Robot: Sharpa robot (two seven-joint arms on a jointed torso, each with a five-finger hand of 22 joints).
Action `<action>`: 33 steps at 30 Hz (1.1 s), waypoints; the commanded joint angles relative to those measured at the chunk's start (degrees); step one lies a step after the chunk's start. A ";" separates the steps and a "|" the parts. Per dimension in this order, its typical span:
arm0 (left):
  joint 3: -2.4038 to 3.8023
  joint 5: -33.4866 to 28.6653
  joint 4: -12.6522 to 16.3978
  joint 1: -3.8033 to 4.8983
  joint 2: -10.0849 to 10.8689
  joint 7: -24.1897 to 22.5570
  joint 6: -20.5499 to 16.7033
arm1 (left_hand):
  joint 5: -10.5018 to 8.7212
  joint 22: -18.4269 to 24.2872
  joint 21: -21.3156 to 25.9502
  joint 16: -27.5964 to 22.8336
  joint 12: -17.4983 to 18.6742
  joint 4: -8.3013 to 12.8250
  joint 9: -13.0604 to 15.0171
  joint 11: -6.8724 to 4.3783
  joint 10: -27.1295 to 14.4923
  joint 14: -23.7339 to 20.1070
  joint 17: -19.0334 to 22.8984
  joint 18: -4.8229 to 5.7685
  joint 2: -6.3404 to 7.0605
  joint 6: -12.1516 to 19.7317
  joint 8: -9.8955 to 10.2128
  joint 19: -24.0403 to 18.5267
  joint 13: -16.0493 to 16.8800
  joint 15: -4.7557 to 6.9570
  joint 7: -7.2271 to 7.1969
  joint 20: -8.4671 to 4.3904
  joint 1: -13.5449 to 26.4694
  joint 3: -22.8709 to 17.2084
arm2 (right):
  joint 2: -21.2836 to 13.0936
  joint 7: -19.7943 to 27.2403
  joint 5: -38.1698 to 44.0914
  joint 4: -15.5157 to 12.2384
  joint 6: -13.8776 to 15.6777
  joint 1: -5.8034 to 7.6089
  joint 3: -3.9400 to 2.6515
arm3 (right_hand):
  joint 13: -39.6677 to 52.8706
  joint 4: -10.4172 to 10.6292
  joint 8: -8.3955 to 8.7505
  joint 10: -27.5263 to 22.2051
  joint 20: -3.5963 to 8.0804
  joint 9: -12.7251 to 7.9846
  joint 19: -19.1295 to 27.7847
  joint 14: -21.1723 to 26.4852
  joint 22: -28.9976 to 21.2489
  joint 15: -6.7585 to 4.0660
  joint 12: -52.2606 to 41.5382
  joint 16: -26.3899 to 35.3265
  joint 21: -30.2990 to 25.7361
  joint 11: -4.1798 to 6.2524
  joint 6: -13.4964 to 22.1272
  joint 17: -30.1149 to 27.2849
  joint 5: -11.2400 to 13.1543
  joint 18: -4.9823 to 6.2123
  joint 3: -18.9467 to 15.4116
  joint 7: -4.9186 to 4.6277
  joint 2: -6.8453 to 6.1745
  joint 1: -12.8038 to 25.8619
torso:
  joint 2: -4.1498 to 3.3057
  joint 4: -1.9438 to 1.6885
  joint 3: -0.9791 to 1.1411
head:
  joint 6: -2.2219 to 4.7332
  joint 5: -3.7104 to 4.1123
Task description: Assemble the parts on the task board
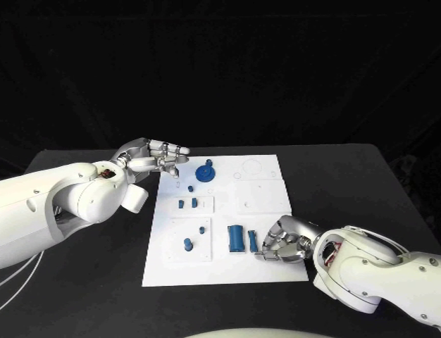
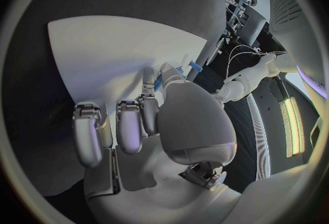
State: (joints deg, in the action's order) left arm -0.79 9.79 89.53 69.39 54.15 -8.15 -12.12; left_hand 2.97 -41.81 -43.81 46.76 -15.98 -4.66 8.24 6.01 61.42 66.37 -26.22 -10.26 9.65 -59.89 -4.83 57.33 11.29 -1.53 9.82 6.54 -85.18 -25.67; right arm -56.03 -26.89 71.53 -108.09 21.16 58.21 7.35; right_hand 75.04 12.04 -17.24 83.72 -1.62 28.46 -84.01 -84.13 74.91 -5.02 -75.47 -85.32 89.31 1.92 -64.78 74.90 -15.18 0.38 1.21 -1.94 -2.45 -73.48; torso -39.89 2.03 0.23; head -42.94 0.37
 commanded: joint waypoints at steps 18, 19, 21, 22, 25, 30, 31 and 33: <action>0.02 0.12 0.07 0.02 -0.01 -0.24 0.76 | 0.18 0.04 0.22 -0.24 -0.25 0.21 -0.08 -0.06 -0.33 -0.50 0.05 -0.32 -0.38 0.10 0.08 0.10 -0.09 0.03 0.02 0.11 -0.15 0.00 | -1.09 2.49 0.02 -1.05 2.95 0.00 0.01 | 5.82 3.56 0.05 0.77 0.34 0.10 -5.59 -4.29 14.81 -0.19 0.21 -0.14 -0.22 -0.06 0.01 7.28 -1.87 -0.17 -4.26 -0.22 0.08 4.40 | -0.04 -0.07 0.00 | 0.07 0.17; 0.02 0.12 0.07 0.02 -0.01 -0.23 0.75 | 0.18 0.02 0.21 -0.24 -0.28 0.28 -0.08 -0.06 -0.34 -0.51 0.07 -0.32 -0.41 0.10 0.07 0.11 -0.09 0.04 0.02 0.10 -0.23 -0.01 | -1.09 2.45 0.00 -1.00 2.86 0.01 0.01 | 5.83 3.60 0.05 0.77 0.34 0.10 -5.58 -4.29 14.81 -0.19 0.20 -0.15 -0.23 -0.07 0.01 7.30 -1.89 -0.17 -4.30 -0.22 0.10 4.43 | -0.03 -0.04 0.00 | 0.05 0.15; 0.02 0.12 0.09 0.02 0.01 -0.22 0.77 | 0.17 0.01 0.20 -0.25 -0.30 0.32 -0.08 -0.05 -0.34 -0.51 0.09 -0.32 -0.43 0.10 0.07 0.11 -0.10 0.04 0.02 0.09 -0.29 -0.01 | -1.05 2.39 -0.02 -0.90 2.76 0.01 0.01 | 5.84 3.64 0.05 0.78 0.34 0.10 -5.59 -4.29 14.81 -0.19 0.19 -0.15 -0.22 -0.07 0.01 7.30 -1.89 -0.17 -4.34 -0.22 0.13 4.46 | -0.03 -0.05 0.00 | 0.06 0.14; 0.02 0.12 0.10 0.02 0.02 -0.21 0.77 | 0.17 0.01 0.20 -0.25 -0.30 0.32 -0.08 -0.05 -0.34 -0.51 0.09 -0.32 -0.43 0.10 0.07 0.11 -0.10 0.04 0.02 0.09 -0.29 -0.01 | -1.03 2.38 -0.03 -0.86 2.77 0.02 0.01 | 5.85 3.77 0.04 0.78 0.34 0.11 -5.60 -4.29 14.82 -0.19 0.18 -0.15 -0.21 -0.07 0.00 7.29 -1.91 -0.18 -4.46 -0.22 0.25 4.54 | -0.03 -0.06 0.00 | 0.05 0.14; 0.02 0.12 0.10 0.02 0.03 -0.20 0.78 | 0.17 0.01 0.20 -0.25 -0.30 0.32 -0.08 -0.05 -0.34 -0.51 0.09 -0.32 -0.43 0.10 0.07 0.11 -0.10 0.04 0.02 0.09 -0.29 -0.01 | -0.93 2.38 -0.04 -0.72 2.82 0.02 0.01 | 5.84 3.97 0.04 0.77 0.34 0.12 -5.59 -4.29 14.81 -0.19 0.21 -0.13 -0.22 -0.07 -0.01 7.27 -1.93 -0.17 -4.63 -0.22 0.46 4.66 | -0.02 -0.06 0.00 | 0.07 0.11; 0.02 0.12 0.13 0.02 0.04 -0.19 0.79 | 0.17 0.01 0.20 -0.25 -0.30 0.32 -0.08 -0.05 -0.34 -0.51 0.09 -0.32 -0.43 0.10 0.07 0.11 -0.10 0.04 0.02 0.09 -0.29 -0.01 | -0.61 2.11 -0.04 -0.29 2.32 0.02 0.01 | 5.87 4.11 0.03 0.79 0.34 0.13 -5.60 -4.30 14.82 -0.19 0.18 -0.16 -0.19 -0.06 -0.02 7.31 -1.98 -0.18 -4.72 -0.20 0.77 4.68 | -0.03 -0.07 0.01 | 0.07 0.08; 0.02 0.12 0.13 0.02 0.04 -0.19 0.79 | 0.17 0.01 0.20 -0.25 -0.30 0.32 -0.08 -0.05 -0.34 -0.51 0.09 -0.32 -0.43 0.10 0.07 0.11 -0.10 0.04 0.02 0.09 -0.29 -0.01 | -0.50 2.00 -0.03 -0.14 2.09 0.02 0.01 | 5.87 4.09 0.03 0.79 0.34 0.13 -5.60 -4.30 14.82 -0.19 0.18 -0.16 -0.20 -0.05 -0.01 7.31 -2.01 -0.18 -4.74 -0.18 0.87 4.57 | -0.04 -0.07 0.02 | 0.06 0.07; 0.02 0.12 0.14 0.02 0.04 -0.19 0.79 | 0.17 0.01 0.20 -0.25 -0.30 0.32 -0.08 -0.05 -0.34 -0.51 0.09 -0.32 -0.43 0.10 0.07 0.11 -0.10 0.04 0.02 0.09 -0.29 -0.01 | -0.28 1.75 0.08 0.15 1.77 0.02 0.01 | 5.90 3.91 0.03 0.80 0.35 0.15 -5.59 -4.30 14.81 -0.22 0.16 -0.15 -0.23 0.00 0.01 7.31 -2.15 -0.17 -4.75 -0.13 1.05 4.13 | -0.03 -0.05 0.02 | 0.02 0.06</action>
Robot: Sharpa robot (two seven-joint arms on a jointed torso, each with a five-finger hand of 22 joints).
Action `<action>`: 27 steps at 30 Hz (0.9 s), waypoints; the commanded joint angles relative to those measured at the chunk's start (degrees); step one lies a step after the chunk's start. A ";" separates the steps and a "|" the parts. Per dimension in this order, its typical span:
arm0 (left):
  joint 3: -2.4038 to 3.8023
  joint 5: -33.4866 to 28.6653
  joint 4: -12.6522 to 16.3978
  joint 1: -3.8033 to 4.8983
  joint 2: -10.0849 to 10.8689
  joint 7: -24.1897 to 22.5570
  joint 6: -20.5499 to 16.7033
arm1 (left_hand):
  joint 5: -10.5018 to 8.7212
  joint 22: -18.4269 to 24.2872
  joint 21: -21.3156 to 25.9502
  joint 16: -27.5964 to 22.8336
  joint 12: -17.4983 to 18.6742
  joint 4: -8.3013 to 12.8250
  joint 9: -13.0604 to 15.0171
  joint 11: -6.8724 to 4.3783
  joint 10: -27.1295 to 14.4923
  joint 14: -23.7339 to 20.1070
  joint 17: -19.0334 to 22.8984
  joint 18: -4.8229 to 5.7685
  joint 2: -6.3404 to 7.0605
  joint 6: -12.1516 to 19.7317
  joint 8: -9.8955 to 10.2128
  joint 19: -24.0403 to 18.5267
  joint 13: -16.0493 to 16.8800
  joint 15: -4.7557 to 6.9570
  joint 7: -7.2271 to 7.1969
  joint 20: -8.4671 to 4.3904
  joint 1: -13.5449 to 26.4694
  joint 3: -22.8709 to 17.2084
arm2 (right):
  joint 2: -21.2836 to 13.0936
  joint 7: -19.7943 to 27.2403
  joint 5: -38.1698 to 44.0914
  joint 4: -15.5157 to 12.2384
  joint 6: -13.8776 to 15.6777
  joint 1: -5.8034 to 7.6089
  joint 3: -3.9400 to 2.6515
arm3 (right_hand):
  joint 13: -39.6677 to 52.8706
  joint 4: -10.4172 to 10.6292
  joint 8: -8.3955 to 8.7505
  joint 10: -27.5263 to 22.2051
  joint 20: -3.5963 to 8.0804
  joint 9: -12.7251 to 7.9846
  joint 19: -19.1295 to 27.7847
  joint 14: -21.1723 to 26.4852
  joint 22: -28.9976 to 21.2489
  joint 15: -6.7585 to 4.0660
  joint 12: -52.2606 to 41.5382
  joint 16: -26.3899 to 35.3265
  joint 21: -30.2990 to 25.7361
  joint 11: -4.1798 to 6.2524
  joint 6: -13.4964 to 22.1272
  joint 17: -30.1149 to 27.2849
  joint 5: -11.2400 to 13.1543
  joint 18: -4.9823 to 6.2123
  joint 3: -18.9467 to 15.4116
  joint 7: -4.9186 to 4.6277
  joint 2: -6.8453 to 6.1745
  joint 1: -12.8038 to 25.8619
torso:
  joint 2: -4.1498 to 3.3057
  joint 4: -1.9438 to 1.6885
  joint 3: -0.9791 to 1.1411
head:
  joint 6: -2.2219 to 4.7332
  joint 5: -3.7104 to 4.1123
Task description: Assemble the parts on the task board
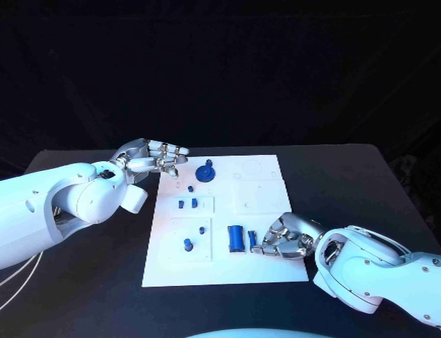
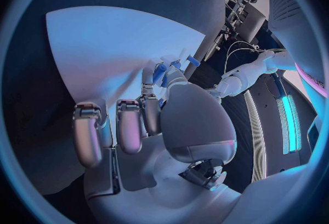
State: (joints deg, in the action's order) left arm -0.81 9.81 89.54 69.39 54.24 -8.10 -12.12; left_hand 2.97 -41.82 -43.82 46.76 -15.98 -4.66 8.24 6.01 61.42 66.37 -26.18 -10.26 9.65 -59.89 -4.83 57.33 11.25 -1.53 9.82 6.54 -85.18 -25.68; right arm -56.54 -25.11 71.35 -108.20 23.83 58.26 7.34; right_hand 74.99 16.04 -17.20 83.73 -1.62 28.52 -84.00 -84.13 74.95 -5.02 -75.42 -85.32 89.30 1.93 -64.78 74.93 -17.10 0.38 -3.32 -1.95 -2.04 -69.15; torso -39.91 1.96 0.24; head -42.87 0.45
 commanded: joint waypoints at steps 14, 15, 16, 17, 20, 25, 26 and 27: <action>0.04 0.11 0.12 0.03 -0.08 -0.22 0.78 | 0.17 0.01 0.19 -0.25 -0.32 0.34 -0.08 -0.05 -0.35 -0.52 0.07 -0.32 -0.45 0.10 0.06 0.11 -0.06 0.04 0.03 0.09 -0.31 0.00 | 2.05 -1.52 1.32 2.55 -2.71 0.00 0.01 | 6.24 -2.91 -0.07 0.93 0.58 0.24 -5.60 -4.31 14.78 -0.49 -0.19 -0.18 -0.19 0.29 0.14 7.35 1.93 -0.18 0.20 0.19 1.98 -5.66 | 0.03 0.05 -0.02 | -0.14 -0.03; 0.04 0.11 0.11 0.03 -0.08 -0.21 0.79 | 0.17 0.01 0.19 -0.25 -0.32 0.34 -0.08 -0.05 -0.35 -0.52 0.07 -0.32 -0.45 0.10 0.06 0.11 -0.06 0.04 0.03 0.09 -0.31 0.00 | 2.08 -1.49 1.36 2.53 -2.71 0.00 0.01 | 6.24 -2.97 -0.07 0.92 0.58 0.24 -5.59 -4.31 14.77 -0.49 -0.18 -0.18 -0.22 0.29 0.14 7.34 2.02 -0.17 0.20 0.20 1.98 -5.75 | 0.03 0.05 -0.02 | -0.14 -0.03; 0.03 0.11 0.11 0.03 -0.08 -0.20 0.80 | 0.17 0.01 0.19 -0.25 -0.32 0.34 -0.08 -0.05 -0.35 -0.52 0.07 -0.32 -0.45 0.10 0.06 0.11 -0.06 0.04 0.03 0.09 -0.31 0.00 | 2.09 -1.46 1.38 2.49 -2.68 0.00 0.01 | 6.24 -2.97 -0.07 0.92 0.58 0.24 -5.59 -4.31 14.78 -0.49 -0.18 -0.18 -0.22 0.29 0.14 7.34 2.03 -0.17 0.20 0.20 1.98 -5.76 | 0.03 0.05 -0.02 | -0.14 -0.03; 0.03 0.11 0.11 0.03 -0.08 -0.20 0.81 | 0.17 0.01 0.19 -0.25 -0.32 0.34 -0.08 -0.05 -0.35 -0.52 0.07 -0.32 -0.45 0.10 0.06 0.11 -0.06 0.04 0.03 0.09 -0.31 0.00 | 2.10 -1.39 1.41 2.43 -2.57 0.00 0.02 | 6.23 -3.00 -0.06 0.92 0.58 0.24 -5.61 -4.31 14.79 -0.49 -0.17 -0.18 -0.18 0.29 0.15 7.35 2.09 -0.18 0.19 0.19 1.97 -5.79 | 0.03 0.05 -0.01 | -0.12 -0.03; 0.03 0.11 0.11 0.03 -0.08 -0.19 0.81 | 0.17 0.01 0.19 -0.25 -0.32 0.34 -0.08 -0.05 -0.35 -0.52 0.07 -0.32 -0.45 0.10 0.06 0.11 -0.06 0.04 0.03 0.09 -0.31 0.00 | 2.03 -1.04 1.46 2.17 -1.91 0.00 0.02 | 6.24 -2.84 -0.05 0.92 0.57 0.23 -5.59 -4.30 14.78 -0.46 -0.17 -0.15 -0.21 0.23 0.15 7.29 2.35 -0.17 -0.01 0.09 1.97 -5.54 | 0.03 0.04 0.00 | -0.03 0.00; 0.03 0.11 0.07 0.03 -0.06 -0.24 0.79 | 0.17 0.01 0.19 -0.25 -0.32 0.34 -0.08 -0.05 -0.35 -0.52 0.07 -0.32 -0.45 0.10 0.06 0.11 -0.06 0.04 0.03 0.09 -0.31 0.00 | 1.49 0.74 0.72 1.57 0.44 0.02 0.01 | 6.11 -2.37 0.00 0.83 0.54 0.21 -5.42 -4.25 14.66 -0.38 0.08 0.01 -0.61 0.12 0.20 7.04 2.44 -0.08 -0.55 -0.04 1.85 -4.83 | 0.09 0.07 -0.03 | 0.14 0.05; 0.02 0.11 0.07 0.02 -0.06 -0.26 0.80 | 0.17 0.01 0.19 -0.25 -0.32 0.34 -0.08 -0.05 -0.35 -0.52 0.07 -0.32 -0.45 0.10 0.06 0.11 -0.06 0.04 0.03 0.09 -0.31 0.00 | 1.34 1.48 0.33 1.47 1.13 0.07 0.01 | 5.95 -2.26 0.05 0.71 0.52 0.19 -5.30 -4.20 14.58 -0.35 0.35 0.14 -0.85 0.07 0.31 6.81 2.42 -0.03 -0.76 -0.09 1.70 -4.64 | 0.09 0.06 -0.04 | 0.17 0.09; 0.01 0.11 0.06 0.02 -0.05 -0.30 0.77 | 0.17 0.00 0.18 -0.25 -0.34 0.33 -0.08 -0.03 -0.36 -0.52 0.08 -0.31 -0.46 0.11 0.06 0.11 -0.07 0.03 0.05 0.09 -0.28 0.02 | 1.06 3.47 -0.67 1.38 2.76 0.27 0.01 | 5.61 -2.18 0.17 0.45 0.48 0.15 -5.07 -4.11 14.42 -0.29 0.95 0.39 -1.39 -0.01 0.53 6.41 2.37 0.09 -1.03 -0.19 1.47 -4.49 | 0.14 0.07 -0.07 | 0.27 0.14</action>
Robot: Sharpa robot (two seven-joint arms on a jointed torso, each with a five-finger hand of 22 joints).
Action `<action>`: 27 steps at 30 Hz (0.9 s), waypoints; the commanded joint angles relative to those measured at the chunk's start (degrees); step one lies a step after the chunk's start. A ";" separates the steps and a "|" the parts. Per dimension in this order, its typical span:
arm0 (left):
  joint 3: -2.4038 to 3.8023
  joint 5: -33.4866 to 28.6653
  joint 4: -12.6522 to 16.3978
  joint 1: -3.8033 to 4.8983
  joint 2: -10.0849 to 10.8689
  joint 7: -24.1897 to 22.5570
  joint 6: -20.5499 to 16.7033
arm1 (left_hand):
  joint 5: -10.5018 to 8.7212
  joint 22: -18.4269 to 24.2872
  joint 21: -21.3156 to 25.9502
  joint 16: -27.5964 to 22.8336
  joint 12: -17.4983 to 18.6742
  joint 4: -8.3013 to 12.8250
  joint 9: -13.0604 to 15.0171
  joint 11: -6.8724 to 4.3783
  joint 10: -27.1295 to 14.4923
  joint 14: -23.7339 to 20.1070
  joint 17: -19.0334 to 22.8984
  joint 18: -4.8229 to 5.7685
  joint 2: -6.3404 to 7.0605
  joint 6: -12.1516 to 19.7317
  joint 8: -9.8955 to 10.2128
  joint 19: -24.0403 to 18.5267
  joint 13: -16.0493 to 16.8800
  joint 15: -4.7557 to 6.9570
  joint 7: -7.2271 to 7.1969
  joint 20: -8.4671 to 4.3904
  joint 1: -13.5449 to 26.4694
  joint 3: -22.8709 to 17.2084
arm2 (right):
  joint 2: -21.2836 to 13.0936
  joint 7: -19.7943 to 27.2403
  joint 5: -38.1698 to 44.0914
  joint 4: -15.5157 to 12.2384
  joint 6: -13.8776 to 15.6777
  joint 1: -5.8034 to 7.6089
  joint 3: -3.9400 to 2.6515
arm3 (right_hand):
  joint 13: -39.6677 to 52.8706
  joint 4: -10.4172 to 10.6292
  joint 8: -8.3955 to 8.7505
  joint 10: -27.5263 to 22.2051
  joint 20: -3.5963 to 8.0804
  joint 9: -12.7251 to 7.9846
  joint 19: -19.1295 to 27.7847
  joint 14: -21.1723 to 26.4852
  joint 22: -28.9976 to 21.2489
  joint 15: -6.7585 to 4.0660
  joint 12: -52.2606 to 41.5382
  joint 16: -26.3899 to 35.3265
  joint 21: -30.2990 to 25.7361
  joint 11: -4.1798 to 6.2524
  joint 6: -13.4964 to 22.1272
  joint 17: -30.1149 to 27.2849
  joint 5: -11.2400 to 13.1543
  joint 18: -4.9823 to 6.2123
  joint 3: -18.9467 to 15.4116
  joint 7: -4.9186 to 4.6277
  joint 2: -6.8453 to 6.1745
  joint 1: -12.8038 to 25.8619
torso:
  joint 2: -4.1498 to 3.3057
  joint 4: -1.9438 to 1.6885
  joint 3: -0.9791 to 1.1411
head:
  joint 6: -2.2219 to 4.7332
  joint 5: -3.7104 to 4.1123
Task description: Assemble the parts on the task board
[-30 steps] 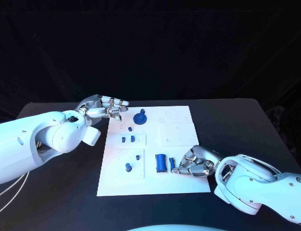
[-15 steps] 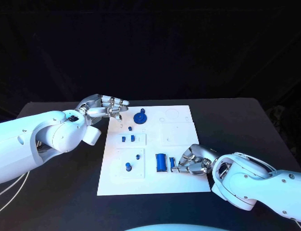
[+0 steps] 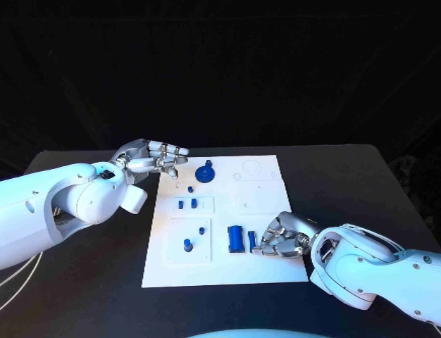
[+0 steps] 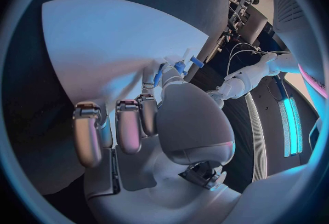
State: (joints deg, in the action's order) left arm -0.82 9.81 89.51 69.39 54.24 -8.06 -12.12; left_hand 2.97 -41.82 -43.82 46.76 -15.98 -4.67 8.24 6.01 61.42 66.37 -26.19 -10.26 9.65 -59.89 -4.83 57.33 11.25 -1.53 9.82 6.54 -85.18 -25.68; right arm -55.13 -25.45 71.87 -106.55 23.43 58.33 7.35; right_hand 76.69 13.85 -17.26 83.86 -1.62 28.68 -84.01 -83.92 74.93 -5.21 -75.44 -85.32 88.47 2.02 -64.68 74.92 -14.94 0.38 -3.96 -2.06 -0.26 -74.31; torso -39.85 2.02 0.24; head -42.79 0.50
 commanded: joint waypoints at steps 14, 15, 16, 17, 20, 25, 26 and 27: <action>-0.50 -4.57 -2.66 -1.06 -1.80 -3.64 -1.18 | 0.16 1.01 1.91 -0.78 -0.87 -2.09 -0.23 0.08 -1.02 -1.41 0.73 -0.23 0.23 0.89 0.26 -0.54 -0.16 -0.48 0.06 0.74 2.99 2.77 | 2.43 35.21 -39.70 11.77 2.73 7.10 0.02 | -27.28 -1.21 7.27 -26.18 -5.02 -4.42 24.04 14.21 -11.72 5.69 45.48 46.69 -63.08 -6.99 13.18 -40.28 -0.95 9.86 -2.48 -7.13 0.99 -6.57 | 2.26 0.42 -1.04 | 2.54 0.89; -0.51 -5.34 -3.09 -1.21 -2.06 -4.21 -1.67 | 0.15 1.56 2.85 -1.62 -1.04 -2.50 -0.24 0.07 -1.10 -2.48 1.17 -0.21 0.34 1.03 0.27 -1.14 -0.14 -0.67 0.10 0.94 3.30 3.38 | 3.08 36.69 -42.37 13.32 1.99 7.49 0.02 | -30.19 -1.38 7.41 -27.31 -5.37 -5.07 25.10 15.81 -13.86 6.62 48.06 50.21 -65.53 -7.38 13.10 -41.91 -0.16 10.08 -2.38 -7.43 1.26 -7.60 | 2.62 0.42 -1.21 | 2.79 0.87; -0.51 -6.02 -3.45 -1.35 -2.27 -4.72 -2.11 | 0.09 2.10 3.79 -2.58 -1.16 -2.84 -0.25 0.18 -1.19 -3.56 1.67 -0.16 0.38 1.13 0.27 -1.77 -0.13 -0.86 0.09 1.16 3.52 3.85 | 3.64 37.81 -44.34 14.59 1.42 7.76 0.02 | -32.42 -1.53 7.63 -27.83 -5.97 -5.59 25.92 16.93 -15.38 6.97 49.92 52.62 -67.23 -7.62 13.09 -43.07 0.64 9.81 -2.24 -7.74 1.42 -8.39 | 2.80 0.41 -1.31 | 3.01 0.84; -0.52 -6.90 -3.88 -1.55 -2.53 -5.41 -2.75 | 0.03 2.86 5.09 -4.05 -1.18 -3.19 -0.26 0.38 -1.43 -4.96 2.41 -0.08 0.38 1.27 0.27 -2.67 -0.18 -1.12 0.12 1.46 3.63 4.30 | 4.27 38.84 -46.17 15.89 0.90 8.00 0.01 | -35.43 -1.63 7.98 -27.93 -6.62 -6.33 26.96 18.06 -17.34 7.51 52.21 55.55 -69.38 -7.99 13.01 -44.56 1.93 9.76 -2.08 -8.20 1.61 -9.21 | 3.12 0.35 -1.46 | 3.25 0.87; -0.52 -9.02 -4.91 -2.21 -3.20 -7.18 -4.19 | 0.07 6.01 10.35 -10.50 -0.43 -4.19 -0.32 1.15 -2.76 -9.06 5.62 0.30 0.11 1.86 0.34 -6.31 -0.86 -2.48 0.53 2.81 3.45 5.18 | 6.47 41.75 -51.49 20.16 -0.42 8.65 0.00 | -43.46 -1.80 9.27 -27.52 -8.36 -8.55 30.19 21.76 -22.73 9.37 57.69 63.37 -75.08 -9.20 12.32 -49.05 2.88 9.77 -1.61 -8.50 1.91 -10.88 | 3.74 0.26 -1.68 | 4.39 0.90; -0.51 -13.20 -8.35 -3.20 -5.50 -11.09 -6.19 | -0.02 15.00 23.79 -24.70 2.72 -5.84 -1.05 2.73 -4.14 -13.69 11.61 1.40 -0.24 3.91 0.81 -13.42 -3.39 -5.37 0.00 7.20 2.50 7.23 | 11.14 45.52 -58.15 28.17 -2.18 9.22 -0.08 | -58.43 -2.45 12.54 -23.61 -10.20 -13.71 29.80 20.80 -33.10 10.96 64.21 74.25 -82.37 -10.05 9.52 -57.19 3.00 10.58 -0.55 -8.64 2.24 -12.29 | 4.67 0.01 -1.91 | 6.44 0.64; -0.51 -13.86 -9.11 -3.36 -6.05 -11.77 -6.43 | 0.07 16.71 26.11 -27.12 3.66 -6.12 -1.42 3.43 -4.65 -14.58 12.56 1.42 -0.34 4.49 0.89 -14.36 -4.01 -6.15 -0.56 8.02 2.43 8.01 | 11.96 46.01 -58.87 29.52 -2.45 9.26 -0.09 | -60.54 -2.55 13.11 -23.71 -10.59 -14.49 29.53 21.06 -34.59 11.08 65.20 75.89 -83.16 -9.82 9.20 -58.49 2.87 10.26 -0.39 -8.99 2.38 -12.12 | 4.87 -0.08 -1.93 | 6.54 0.62; -0.51 -14.44 -9.86 -3.54 -6.60 -12.40 -6.71 | -0.09 18.40 28.32 -29.42 4.63 -6.44 -1.86 3.99 -5.14 -15.30 13.51 1.33 -0.72 5.03 0.90 -15.14 -4.64 -6.76 -1.04 8.83 2.29 8.83 | 12.73 46.46 -59.53 30.77 -2.63 9.26 -0.10 | -62.78 -2.85 13.64 -23.14 -10.89 -15.38 29.29 20.75 -36.35 11.16 65.97 77.39 -84.09 -9.86 8.83 -59.88 2.86 10.25 -0.24 -9.21 2.40 -12.00 | 5.04 -0.14 -1.97 | 6.71 0.47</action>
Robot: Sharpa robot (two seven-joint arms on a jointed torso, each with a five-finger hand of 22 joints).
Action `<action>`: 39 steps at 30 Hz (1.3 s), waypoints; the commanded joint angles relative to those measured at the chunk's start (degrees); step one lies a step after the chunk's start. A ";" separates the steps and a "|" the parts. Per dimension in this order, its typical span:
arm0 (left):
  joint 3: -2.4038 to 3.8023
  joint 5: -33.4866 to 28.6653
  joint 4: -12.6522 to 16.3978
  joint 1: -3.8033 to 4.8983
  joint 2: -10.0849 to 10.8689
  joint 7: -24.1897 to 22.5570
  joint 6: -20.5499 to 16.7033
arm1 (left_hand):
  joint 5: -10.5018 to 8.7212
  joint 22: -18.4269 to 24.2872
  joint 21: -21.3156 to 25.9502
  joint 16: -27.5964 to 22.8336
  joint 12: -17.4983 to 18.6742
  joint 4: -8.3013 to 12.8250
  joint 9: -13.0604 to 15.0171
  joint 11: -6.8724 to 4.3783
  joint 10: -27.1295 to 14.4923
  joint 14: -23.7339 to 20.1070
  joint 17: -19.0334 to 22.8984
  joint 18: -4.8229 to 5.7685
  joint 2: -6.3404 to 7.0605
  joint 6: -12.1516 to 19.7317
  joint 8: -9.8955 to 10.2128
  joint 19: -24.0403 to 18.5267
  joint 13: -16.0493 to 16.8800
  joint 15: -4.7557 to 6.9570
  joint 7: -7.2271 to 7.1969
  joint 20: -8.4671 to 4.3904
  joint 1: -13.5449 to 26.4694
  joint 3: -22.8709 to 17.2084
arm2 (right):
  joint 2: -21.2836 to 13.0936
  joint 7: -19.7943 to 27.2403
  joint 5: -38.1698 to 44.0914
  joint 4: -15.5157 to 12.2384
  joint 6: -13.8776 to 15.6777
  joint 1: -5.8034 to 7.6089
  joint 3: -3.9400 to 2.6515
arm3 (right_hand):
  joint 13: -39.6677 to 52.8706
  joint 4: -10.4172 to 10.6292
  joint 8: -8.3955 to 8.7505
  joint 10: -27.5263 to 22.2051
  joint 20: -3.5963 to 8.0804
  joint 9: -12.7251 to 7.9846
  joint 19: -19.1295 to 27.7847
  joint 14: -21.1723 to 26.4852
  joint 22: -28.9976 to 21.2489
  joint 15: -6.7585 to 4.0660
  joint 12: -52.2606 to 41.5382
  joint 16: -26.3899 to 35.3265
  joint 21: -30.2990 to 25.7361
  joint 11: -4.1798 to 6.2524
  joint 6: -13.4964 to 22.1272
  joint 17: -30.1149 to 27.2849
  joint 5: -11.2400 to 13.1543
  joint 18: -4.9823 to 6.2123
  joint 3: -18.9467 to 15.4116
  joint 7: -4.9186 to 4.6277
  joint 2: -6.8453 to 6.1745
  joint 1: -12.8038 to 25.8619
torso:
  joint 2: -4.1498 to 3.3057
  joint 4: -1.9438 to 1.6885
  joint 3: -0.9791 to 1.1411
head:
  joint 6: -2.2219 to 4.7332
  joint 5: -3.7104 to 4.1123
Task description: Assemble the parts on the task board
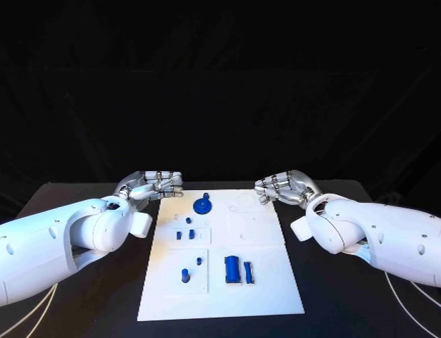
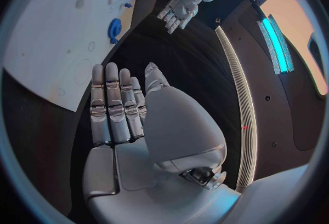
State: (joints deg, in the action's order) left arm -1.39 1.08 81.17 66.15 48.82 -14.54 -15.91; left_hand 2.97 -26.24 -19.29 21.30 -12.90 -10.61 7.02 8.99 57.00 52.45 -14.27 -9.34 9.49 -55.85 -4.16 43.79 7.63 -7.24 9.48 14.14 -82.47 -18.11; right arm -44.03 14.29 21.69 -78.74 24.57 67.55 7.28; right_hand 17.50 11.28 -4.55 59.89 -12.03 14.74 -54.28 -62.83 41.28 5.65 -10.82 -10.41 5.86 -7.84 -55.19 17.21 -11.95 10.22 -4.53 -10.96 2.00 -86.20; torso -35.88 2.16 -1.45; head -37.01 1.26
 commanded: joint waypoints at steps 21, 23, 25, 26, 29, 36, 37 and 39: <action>0.41 -4.85 -2.91 -2.99 -5.64 -8.33 -9.86 | -2.97 19.63 19.29 -21.30 12.90 4.04 -7.02 -4.06 -30.46 -28.46 14.27 4.65 -9.49 29.97 4.16 -23.34 -7.63 2.79 -5.37 -5.98 40.70 13.43 | 3.82 8.76 -13.13 3.63 3.78 -2.16 -2.21 | -17.50 -7.23 4.55 -30.55 4.81 -14.74 30.10 32.89 -27.88 -5.65 10.82 10.41 -5.86 3.15 28.62 -17.21 6.02 -4.65 4.53 4.97 -2.00 45.73 | 4.13 -1.89 1.14 | 2.42 -1.15; 0.55 -4.31 -1.22 -3.43 -5.42 -9.32 -12.51 | -2.97 20.14 19.29 -21.30 12.90 4.55 -7.02 -4.45 -32.54 -30.34 14.27 5.23 -9.49 32.03 4.16 -24.97 -7.63 3.13 -9.48 -6.62 44.00 13.81 | 3.06 9.89 -14.57 1.14 6.43 -3.04 -3.06 | -17.50 -11.28 4.55 -32.79 5.36 -14.74 31.96 35.18 -28.91 -5.65 10.82 10.41 -5.86 3.51 30.65 -17.21 6.48 -4.67 4.53 5.42 -2.00 48.82 | 4.53 -2.08 1.36 | 2.57 -1.23; 0.76 -3.51 1.26 -4.06 -5.10 -10.79 -16.40 | -2.97 20.68 19.29 -21.30 12.90 5.03 -7.02 -4.85 -34.70 -32.27 14.27 5.29 -9.49 34.11 4.16 -26.63 -7.63 7.24 -9.48 -7.27 47.37 18.11 | 2.00 11.50 -16.61 -2.41 10.19 -4.29 -4.27 | -17.50 -11.28 4.55 -35.25 5.96 -14.74 33.97 37.68 -30.03 -5.65 10.82 10.41 -5.86 7.84 32.87 -17.21 6.97 -5.30 4.53 5.93 -2.00 52.18 | 4.70 -2.16 1.45 | 2.64 -1.26; 0.84 -3.18 2.28 -4.32 -4.97 -11.40 -18.00 | -2.97 20.91 19.29 -21.30 12.90 5.32 -7.02 -8.99 -35.62 -33.10 14.27 5.30 -9.49 35.00 4.16 -27.34 -7.63 7.24 -9.48 -7.55 48.83 18.11 | 1.59 12.11 -17.38 -3.74 11.61 -4.76 -4.73 | -17.50 -11.28 4.55 -36.19 6.22 -14.74 34.74 38.67 -30.46 -5.65 10.82 10.41 -5.86 7.84 33.74 -17.21 7.17 -5.29 4.53 6.12 -2.00 53.51 | 4.70 -2.16 1.45 | 2.64 -1.26; 1.06 -2.35 4.85 -4.98 -4.64 -12.92 -22.03 | -2.97 21.50 19.29 -21.30 12.90 5.95 -7.02 -8.99 -38.00 -35.27 14.27 9.34 -9.49 37.34 4.16 -29.18 -7.63 7.24 -9.48 -8.30 52.58 18.11 | 0.60 13.60 -19.28 -7.03 15.11 -5.92 -5.85 | -17.50 -11.28 4.55 -38.84 6.87 -14.74 36.95 41.39 -31.68 -5.65 10.82 10.41 -5.86 7.84 36.17 -17.21 7.71 -5.74 4.53 6.69 -2.00 57.18 | 4.70 -2.16 1.45 | 2.64 -1.26; 1.35 -1.22 8.36 -5.88 -4.18 -14.99 -27.53 | -2.97 26.24 19.29 -21.30 12.90 10.61 -7.02 -8.99 -42.54 -39.39 14.27 9.34 -9.49 41.76 4.16 -32.65 -7.63 7.24 -9.48 -9.70 59.73 18.11 | -0.60 15.42 -21.58 -11.02 19.35 -7.33 -7.22 | -17.50 -11.28 4.55 -43.91 12.03 -14.74 41.12 46.52 -33.98 -5.65 10.82 10.41 -5.86 7.84 40.68 -17.21 11.95 -10.22 4.53 10.96 -2.00 64.13 | 4.70 -2.16 1.45 | 2.64 -1.26; 1.37 -1.15 8.57 -5.93 -4.15 -15.12 -27.86 | -2.97 26.24 19.29 -21.30 12.90 10.61 -7.02 -8.99 -43.09 -39.91 14.27 9.34 -9.49 42.34 4.16 -33.09 -7.63 7.24 -9.48 -9.87 60.62 18.11 | -0.65 15.48 -21.66 -11.17 19.50 -7.38 -7.26 | -17.50 -11.28 4.55 -44.54 12.03 -14.74 41.62 47.15 -34.27 -5.65 10.82 10.41 -5.86 7.84 41.25 -17.21 11.95 -10.22 4.53 10.96 -2.00 64.99 | 4.70 -2.16 1.45 | 2.64 -1.26; 1.39 -1.08 8.79 -5.99 -4.13 -15.25 -28.21 | -2.97 26.24 19.29 -21.30 12.90 10.61 -7.02 -8.99 -44.36 -41.02 14.27 9.34 -9.49 43.51 4.16 -34.07 -7.63 7.24 -9.48 -14.14 62.59 18.11 | -0.66 15.50 -21.69 -11.21 19.55 -7.39 -7.28 | -17.50 -11.28 4.55 -45.93 12.03 -14.74 42.68 48.56 -34.90 -5.65 10.82 10.41 -5.86 7.84 42.52 -17.21 11.95 -10.22 4.53 10.96 -2.00 66.91 | 4.70 -2.16 1.45 | 2.64 -1.26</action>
State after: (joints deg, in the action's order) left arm -0.09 -1.63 89.65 60.18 44.72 -26.84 -40.02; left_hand 0.28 -2.30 -0.35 0.37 -0.33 -2.03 0.09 0.69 17.35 15.66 -0.13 -1.30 0.12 -16.92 -0.38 13.38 0.11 -0.46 0.33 5.03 -27.28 -0.61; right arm -44.67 27.22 1.84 -89.80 41.13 60.20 0.05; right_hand 0.10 0.54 -0.40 19.20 -3.21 0.28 -15.97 -19.57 8.75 0.29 -0.22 -0.24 0.27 -0.55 -17.38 0.20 -1.43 2.99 0.02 -1.57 0.04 -26.49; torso -31.21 0.01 -0.01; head -34.38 0.00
